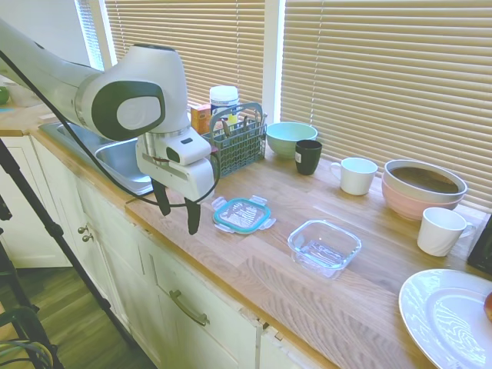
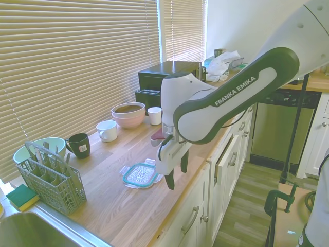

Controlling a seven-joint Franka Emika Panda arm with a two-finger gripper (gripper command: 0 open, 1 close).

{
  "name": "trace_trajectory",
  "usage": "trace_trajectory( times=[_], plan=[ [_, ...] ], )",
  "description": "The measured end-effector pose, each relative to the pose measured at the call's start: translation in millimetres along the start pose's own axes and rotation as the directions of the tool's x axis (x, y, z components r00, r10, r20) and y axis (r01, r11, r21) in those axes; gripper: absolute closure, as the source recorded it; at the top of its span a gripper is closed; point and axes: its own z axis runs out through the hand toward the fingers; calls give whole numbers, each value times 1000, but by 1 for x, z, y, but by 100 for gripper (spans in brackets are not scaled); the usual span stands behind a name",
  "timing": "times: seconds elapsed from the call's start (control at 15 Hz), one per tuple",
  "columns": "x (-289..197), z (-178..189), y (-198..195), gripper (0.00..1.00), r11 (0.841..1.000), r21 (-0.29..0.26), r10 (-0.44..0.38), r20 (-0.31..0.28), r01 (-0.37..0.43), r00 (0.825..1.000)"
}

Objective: Cover the lid of the food container

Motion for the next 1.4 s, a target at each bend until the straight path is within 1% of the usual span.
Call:
trace_trajectory(
  times=[0.2,0.4,0.6,0.87,1.0,1.2,1.4],
  plan=[
    [0,-2,-2,0,1000,-7,-4,3,4,1000],
    [4,-10,-20,0,1000,-22,-9,-22,9,1000],
    [13,-11,-56,0,998,-65,-12,-66,8,998],
    [27,-1,-110,0,991,-134,-18,-128,0,992],
    [32,10,-135,0,986,-168,-29,-152,3,988],
    [39,23,-160,0,979,-206,-47,-166,12,985],
    [47,35,-170,0,972,-236,-56,-171,14,984]
  ],
)
